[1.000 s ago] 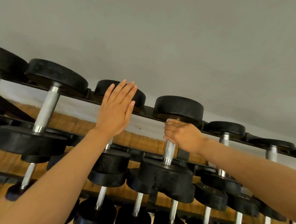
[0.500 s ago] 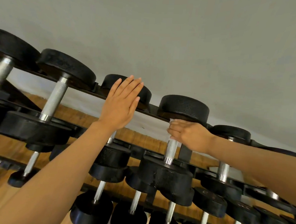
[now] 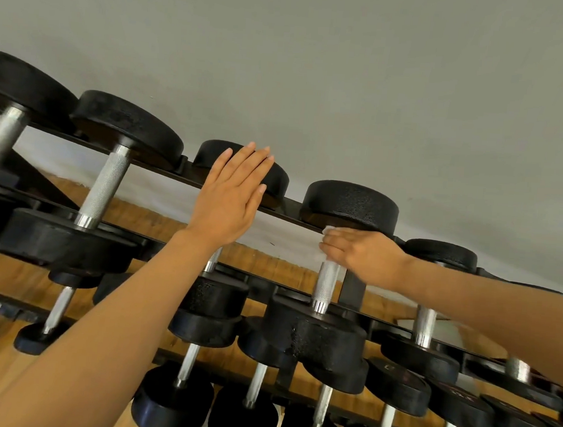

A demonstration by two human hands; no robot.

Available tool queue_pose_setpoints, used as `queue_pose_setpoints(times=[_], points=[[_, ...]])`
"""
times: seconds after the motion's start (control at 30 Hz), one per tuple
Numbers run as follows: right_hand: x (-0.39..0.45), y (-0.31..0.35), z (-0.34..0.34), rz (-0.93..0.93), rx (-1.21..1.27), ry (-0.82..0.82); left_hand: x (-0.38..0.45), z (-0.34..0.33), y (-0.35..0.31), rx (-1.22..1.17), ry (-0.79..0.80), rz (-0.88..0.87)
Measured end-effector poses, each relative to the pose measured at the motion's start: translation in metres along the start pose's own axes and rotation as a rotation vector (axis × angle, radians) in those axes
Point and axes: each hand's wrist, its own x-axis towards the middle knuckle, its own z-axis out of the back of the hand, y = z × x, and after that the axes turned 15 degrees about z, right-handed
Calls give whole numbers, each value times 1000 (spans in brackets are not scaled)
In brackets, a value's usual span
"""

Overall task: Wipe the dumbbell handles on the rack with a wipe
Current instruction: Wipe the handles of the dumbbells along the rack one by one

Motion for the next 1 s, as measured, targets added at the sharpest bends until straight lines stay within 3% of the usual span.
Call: queue_pose_setpoints(times=[0.17,0.3,0.4,0.53,0.63,0.8,0.87,1.0], points=[[1,23,-12,-74,-33,-47,0,-1,-1,-2,-18,5],[-4,60,-16,86,107,51,0,-2,-1,-2,-29,5],[-7,51,-11,161,140,54,0,-2,-2,1,-36,8],[-9,8,1,-45,19,-33,0,-3,-1,-4,-35,0],[-14,15,-9,-144,46,-23,0,-4,-1,1,-44,4],[-37,55,-28,115,370,51,-1,-5,0,11,-46,3],[-39,45,-27,184,382,37,-1,-5,0,17,-51,3],[-33,4,-16,-112,270,-68,-1,-4,-1,24,-42,-3]])
